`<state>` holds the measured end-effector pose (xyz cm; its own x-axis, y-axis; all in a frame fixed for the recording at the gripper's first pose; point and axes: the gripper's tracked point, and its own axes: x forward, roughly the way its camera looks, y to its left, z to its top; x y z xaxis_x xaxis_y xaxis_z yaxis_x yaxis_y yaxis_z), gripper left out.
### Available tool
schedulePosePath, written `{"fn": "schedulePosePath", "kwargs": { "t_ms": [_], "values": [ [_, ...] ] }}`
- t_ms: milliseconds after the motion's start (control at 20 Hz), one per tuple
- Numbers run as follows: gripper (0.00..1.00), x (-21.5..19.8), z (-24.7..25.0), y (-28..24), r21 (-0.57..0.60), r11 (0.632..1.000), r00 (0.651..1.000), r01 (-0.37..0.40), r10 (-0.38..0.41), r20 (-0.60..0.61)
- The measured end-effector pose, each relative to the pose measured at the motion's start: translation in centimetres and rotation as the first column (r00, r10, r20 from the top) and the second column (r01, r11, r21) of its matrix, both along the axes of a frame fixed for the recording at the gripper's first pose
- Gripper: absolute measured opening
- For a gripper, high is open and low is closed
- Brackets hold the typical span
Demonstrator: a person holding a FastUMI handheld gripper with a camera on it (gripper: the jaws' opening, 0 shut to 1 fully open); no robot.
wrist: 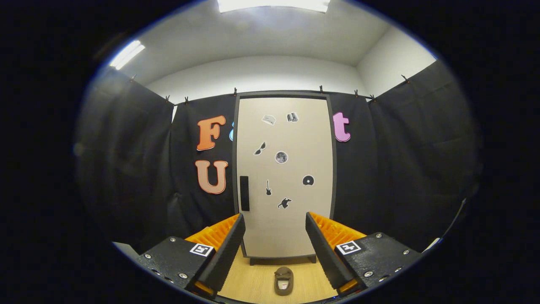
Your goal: Open the shoe cabinet door, grab the shoes and put them into the shoe cabinet, then close the shoe cabinet door.
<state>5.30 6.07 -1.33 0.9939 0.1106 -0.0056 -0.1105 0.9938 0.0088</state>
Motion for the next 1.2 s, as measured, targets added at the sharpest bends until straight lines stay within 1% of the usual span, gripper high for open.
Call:
{"fn": "schedulePosePath", "kwargs": {
  "t_ms": [200, 550, 750, 950, 1200],
  "values": [
    [0.90, 2.2, -0.6, 2.7, 0.009, 1.000, 1.000, -0.012, 0.012, -0.008],
    [0.90, 6.3, -1.1, 7.0, -0.025, 1.000, 1.000, 0.013, -0.013, -0.001],
    [0.90, 8.7, -1.8, 9.3, -0.023, 1.000, 1.000, -0.004, 0.003, -0.021],
    [0.90, 12.8, -2.6, 10.8, -0.048, 0.999, 1.000, -0.002, 0.001, -0.017],
    [0.90, 18.4, -3.6, 11.8, -0.018, 1.000, 1.000, 0.020, -0.020, -0.007]
  ]
}}
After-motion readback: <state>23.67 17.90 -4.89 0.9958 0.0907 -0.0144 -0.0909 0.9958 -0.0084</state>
